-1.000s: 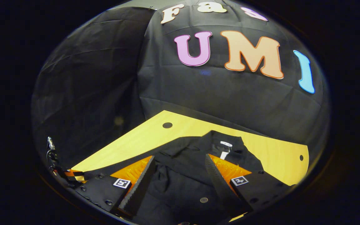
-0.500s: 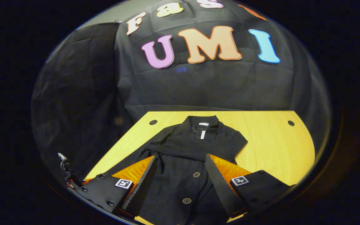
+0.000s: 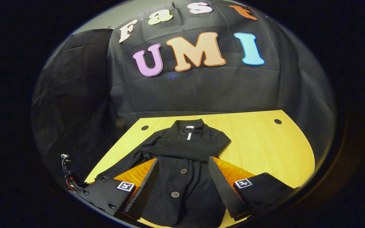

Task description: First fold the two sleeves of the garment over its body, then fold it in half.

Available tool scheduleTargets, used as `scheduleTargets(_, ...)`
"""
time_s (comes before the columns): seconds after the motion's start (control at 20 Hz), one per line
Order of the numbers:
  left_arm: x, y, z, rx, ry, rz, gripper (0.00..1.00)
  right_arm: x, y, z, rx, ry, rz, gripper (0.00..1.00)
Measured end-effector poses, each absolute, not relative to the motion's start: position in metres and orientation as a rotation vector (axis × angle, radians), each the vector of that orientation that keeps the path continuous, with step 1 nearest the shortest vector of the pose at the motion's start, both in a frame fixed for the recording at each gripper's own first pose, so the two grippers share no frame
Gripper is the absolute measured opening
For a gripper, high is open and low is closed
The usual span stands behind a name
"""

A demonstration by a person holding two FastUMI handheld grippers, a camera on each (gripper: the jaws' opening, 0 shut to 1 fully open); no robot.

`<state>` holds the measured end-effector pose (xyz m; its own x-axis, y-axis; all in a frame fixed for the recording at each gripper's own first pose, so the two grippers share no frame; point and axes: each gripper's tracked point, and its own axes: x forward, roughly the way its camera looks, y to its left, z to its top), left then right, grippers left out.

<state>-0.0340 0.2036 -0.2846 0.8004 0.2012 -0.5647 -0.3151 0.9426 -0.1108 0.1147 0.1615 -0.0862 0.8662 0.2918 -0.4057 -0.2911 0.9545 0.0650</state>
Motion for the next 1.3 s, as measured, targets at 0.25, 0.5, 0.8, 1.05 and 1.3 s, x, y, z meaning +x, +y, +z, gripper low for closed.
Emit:
scheduleTargets(0.25, -0.033, 0.205, -0.286, -0.218, 0.596, 0.299, 0.01, 0.099, 0.117, -0.083, 0.050, 0.409, 0.221, 0.98)
scheduleTargets(0.5, -0.032, 0.206, -0.286, -0.205, 0.630, 0.312, 0.00, 0.086, 0.073, -0.077, 0.098, 0.392, 0.151, 0.98)
scheduleTargets(0.8, -0.020, 0.199, -0.263, -0.107, 0.660, 0.316, 0.00, 0.079, 0.029, -0.079, 0.120, 0.394, 0.105, 0.98)
scheduleTargets(1.05, 0.013, 0.161, -0.210, -0.054, 0.589, 0.250, 0.00, 0.083, 0.010, -0.088, 0.141, 0.410, 0.113, 0.98)
scheduleTargets(1.3, 0.061, 0.107, -0.150, 0.003, 0.471, 0.155, 0.00, 0.084, -0.004, -0.095, 0.146, 0.419, 0.121, 0.94)
